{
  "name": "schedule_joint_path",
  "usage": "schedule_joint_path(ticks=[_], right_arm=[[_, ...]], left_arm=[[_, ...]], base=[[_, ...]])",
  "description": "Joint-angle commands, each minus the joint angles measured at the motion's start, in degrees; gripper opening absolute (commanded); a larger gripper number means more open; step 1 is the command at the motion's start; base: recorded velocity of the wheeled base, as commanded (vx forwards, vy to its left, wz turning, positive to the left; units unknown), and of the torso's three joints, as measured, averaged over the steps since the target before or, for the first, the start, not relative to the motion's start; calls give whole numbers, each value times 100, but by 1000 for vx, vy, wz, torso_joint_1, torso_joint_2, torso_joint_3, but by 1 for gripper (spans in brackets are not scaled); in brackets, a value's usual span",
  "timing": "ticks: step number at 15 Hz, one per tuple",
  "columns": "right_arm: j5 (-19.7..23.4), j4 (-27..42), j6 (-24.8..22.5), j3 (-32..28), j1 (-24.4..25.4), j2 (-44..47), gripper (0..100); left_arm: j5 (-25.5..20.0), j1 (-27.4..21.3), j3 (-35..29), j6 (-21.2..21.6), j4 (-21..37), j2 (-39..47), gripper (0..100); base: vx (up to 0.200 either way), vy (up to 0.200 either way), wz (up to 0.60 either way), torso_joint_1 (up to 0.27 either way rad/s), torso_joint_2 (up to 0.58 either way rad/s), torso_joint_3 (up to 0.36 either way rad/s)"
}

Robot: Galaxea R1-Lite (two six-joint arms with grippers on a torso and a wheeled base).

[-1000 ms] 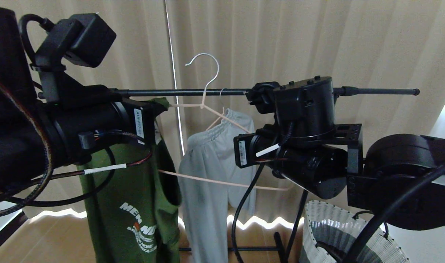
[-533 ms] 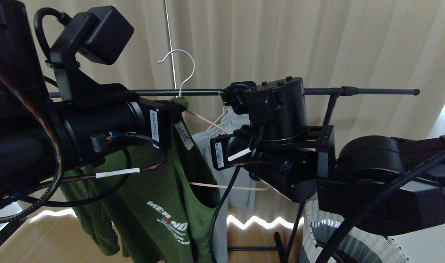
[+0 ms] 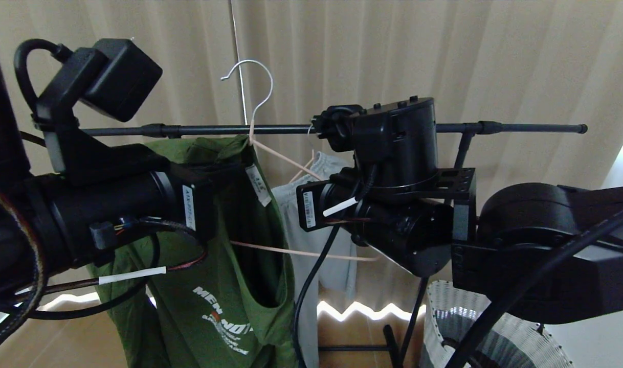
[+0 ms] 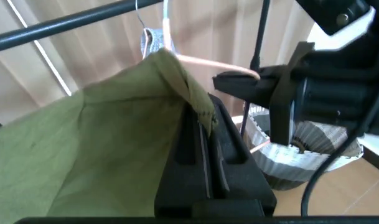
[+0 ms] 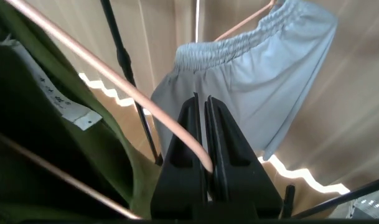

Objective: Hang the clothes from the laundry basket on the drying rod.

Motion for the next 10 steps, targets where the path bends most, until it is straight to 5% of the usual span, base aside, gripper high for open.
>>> schedule_joint_path(ticks=[1,3,4,10], right_arm=[[-12,-4,-1,-6,-45,-117,0],[-39,5,-10,-6,-116,-152,0],[-39,5,-10,3,-142,-178,0],[-74,-4,-27,-6,-652,-187,0]], left_arm=[[8,12,95,100,-6,-114,0],[17,12,165,206,-6,-131,0],[17,12,209,215,-6,-158,100],[-27,-14,570,610,-59,-377,100]], base=[[0,0,0,0,0,0],[0,0,0,0,0,0],[0,0,0,0,0,0],[0,0,0,0,0,0]])
